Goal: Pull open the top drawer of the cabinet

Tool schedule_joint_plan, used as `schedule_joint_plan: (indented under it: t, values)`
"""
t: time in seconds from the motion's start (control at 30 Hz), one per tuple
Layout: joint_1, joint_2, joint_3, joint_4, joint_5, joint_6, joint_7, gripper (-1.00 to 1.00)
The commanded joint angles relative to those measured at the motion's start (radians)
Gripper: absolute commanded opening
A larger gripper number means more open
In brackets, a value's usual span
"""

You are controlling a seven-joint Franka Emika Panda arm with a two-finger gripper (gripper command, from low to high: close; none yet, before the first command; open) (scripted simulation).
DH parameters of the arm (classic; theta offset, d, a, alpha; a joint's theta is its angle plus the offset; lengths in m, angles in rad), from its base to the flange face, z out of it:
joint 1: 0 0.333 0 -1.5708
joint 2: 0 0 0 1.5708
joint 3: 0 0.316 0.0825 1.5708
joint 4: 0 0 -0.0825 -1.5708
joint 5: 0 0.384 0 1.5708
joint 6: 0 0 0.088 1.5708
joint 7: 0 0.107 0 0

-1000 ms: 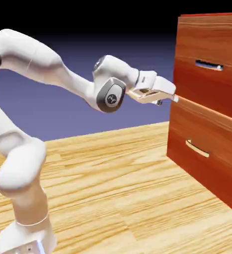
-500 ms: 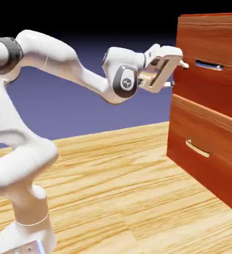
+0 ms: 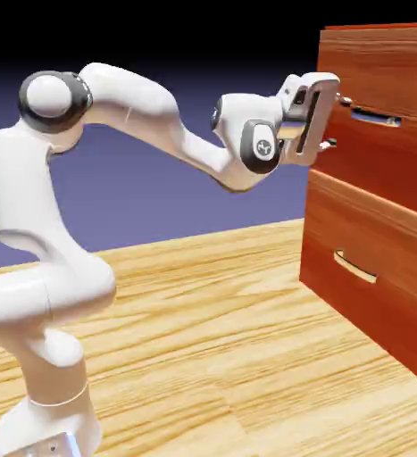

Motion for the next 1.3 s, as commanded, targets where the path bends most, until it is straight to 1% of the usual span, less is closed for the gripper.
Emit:
schedule_joint_plan:
  t: [0.0, 0.3, 0.33, 0.37, 0.63, 0.67, 0.7, 0.97, 1.27]
  values:
    - [-0.036, 0.002, 0.034, 0.016, -0.002, 0.012, -0.018, 0.0]
    - [-0.362, 0.02, 0.343, 0.165, -0.022, 0.117, -0.183, 0.0]
    - [-0.369, 0.02, 0.349, 0.168, -0.022, 0.119, -0.186, 0.0]
    - [-0.369, 0.02, 0.349, 0.168, -0.022, 0.119, -0.186, 0.0]
    - [-0.636, -0.066, 0.549, 0.384, -0.092, 0.061, -0.079, 0.0]
    - [-0.636, -0.066, 0.549, 0.384, -0.092, 0.061, -0.079, -1.0]
    - [-0.636, -0.066, 0.549, 0.384, -0.092, 0.061, -0.079, -1.0]
    - [-0.346, 0.023, 0.329, 0.153, -0.021, 0.123, -0.188, -1.0]
    - [-0.02, 0.071, 0.059, -0.031, 0.03, 0.161, -0.268, -1.0]
